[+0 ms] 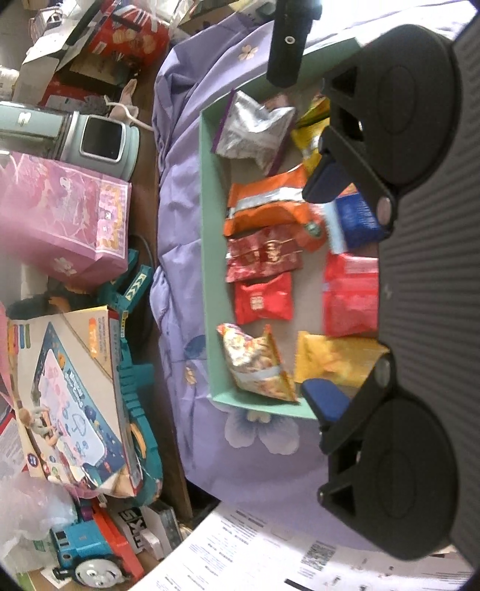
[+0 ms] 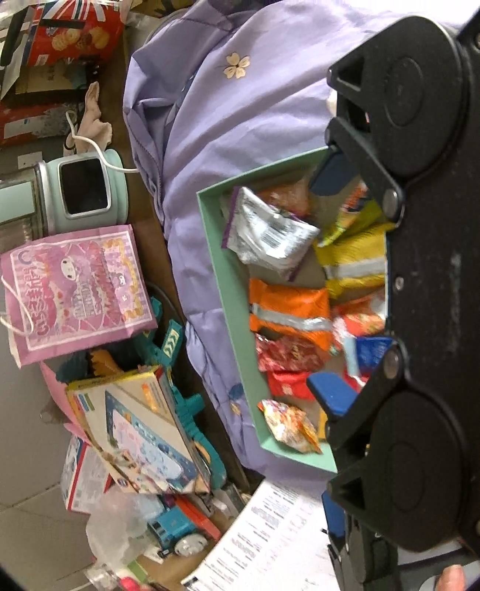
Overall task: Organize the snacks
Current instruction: 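Grasp Hello Kitty candy with left tool while right tool grasps pink WINSUN pack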
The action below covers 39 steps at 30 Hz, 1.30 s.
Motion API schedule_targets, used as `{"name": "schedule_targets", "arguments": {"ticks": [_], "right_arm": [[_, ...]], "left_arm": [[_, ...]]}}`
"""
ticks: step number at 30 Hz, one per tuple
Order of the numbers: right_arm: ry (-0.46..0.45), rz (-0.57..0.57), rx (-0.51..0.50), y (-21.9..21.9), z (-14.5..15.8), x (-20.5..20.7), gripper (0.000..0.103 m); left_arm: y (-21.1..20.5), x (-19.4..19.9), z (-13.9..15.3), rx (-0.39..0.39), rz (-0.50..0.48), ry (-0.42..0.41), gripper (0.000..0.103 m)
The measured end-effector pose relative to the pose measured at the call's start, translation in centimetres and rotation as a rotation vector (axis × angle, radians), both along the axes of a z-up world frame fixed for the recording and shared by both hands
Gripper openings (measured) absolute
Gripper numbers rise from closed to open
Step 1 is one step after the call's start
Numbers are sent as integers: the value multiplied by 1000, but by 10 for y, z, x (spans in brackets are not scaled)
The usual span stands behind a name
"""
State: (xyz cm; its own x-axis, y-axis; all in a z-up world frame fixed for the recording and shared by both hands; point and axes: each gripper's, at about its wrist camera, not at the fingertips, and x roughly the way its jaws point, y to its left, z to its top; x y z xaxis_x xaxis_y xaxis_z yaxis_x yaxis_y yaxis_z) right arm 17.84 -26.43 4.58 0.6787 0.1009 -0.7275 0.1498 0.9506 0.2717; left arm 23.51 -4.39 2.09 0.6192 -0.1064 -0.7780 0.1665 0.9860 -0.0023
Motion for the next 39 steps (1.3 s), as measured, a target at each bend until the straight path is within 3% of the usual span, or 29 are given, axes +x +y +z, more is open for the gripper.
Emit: {"name": "schedule_targets", "arguments": {"ticks": [8, 15, 26, 30, 32, 39], "right_arm": [[1, 38, 12, 13, 6, -54, 103], [41, 47, 56, 23, -12, -94, 103], [169, 33, 116, 47, -67, -124, 103], [205, 43, 116, 57, -78, -121, 103], [214, 37, 94, 61, -81, -119, 97], [230, 16, 57, 74, -87, -102, 70]], "left_arm": [[22, -59, -2, -4, 12, 14, 103], [50, -99, -24, 19, 34, 56, 103], [103, -127, -72, 21, 131, 158, 103], [108, -129, -81, 40, 131, 154, 103], [109, -127, -85, 42, 125, 145, 102], [112, -118, -98, -10, 98, 160, 65]]}}
